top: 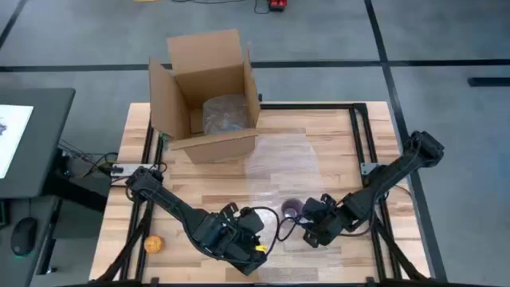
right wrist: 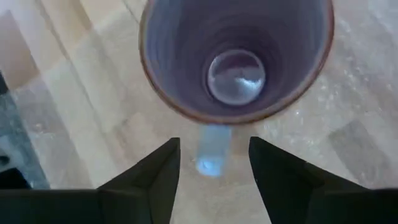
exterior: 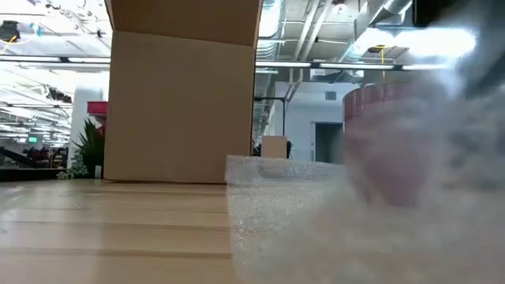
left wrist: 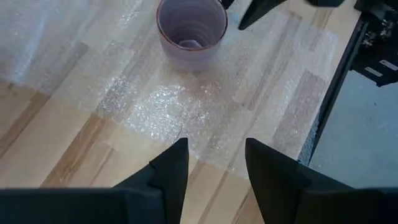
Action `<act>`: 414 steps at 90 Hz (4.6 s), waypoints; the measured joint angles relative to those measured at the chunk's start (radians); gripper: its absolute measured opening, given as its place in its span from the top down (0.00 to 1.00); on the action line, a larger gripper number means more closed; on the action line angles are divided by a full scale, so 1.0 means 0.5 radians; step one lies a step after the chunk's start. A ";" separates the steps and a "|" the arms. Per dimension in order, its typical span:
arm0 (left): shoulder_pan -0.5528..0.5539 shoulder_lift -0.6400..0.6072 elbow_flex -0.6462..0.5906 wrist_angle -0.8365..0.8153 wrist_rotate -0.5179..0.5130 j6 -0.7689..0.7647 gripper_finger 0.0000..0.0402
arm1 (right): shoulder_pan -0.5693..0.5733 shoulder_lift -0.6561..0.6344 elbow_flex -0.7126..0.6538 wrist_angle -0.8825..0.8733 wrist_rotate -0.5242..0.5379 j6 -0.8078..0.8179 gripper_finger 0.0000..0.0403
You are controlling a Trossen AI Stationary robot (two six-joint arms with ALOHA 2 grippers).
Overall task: Wrap mug
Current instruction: Wrap the purple mug with the bubble wrap
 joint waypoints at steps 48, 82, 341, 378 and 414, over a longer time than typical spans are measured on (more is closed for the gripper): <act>0.000 0.000 0.000 -0.021 -0.010 0.004 0.65 | -0.058 0.277 0.004 0.196 -0.178 -0.092 0.70; -0.001 0.000 0.000 -0.025 -0.020 0.022 0.65 | 0.017 0.290 0.164 -0.113 -0.091 -0.205 0.92; -0.011 0.000 -0.001 -0.027 -0.036 -0.015 0.65 | -0.042 0.326 0.171 -0.288 -0.344 -0.080 0.48; -0.033 0.000 -0.001 -0.129 -0.036 -0.084 0.65 | 0.413 -0.024 0.311 -0.392 -0.184 0.135 0.43; -0.105 0.000 -0.001 -0.136 0.285 0.246 0.65 | 0.842 0.781 0.576 1.055 0.003 -1.176 0.45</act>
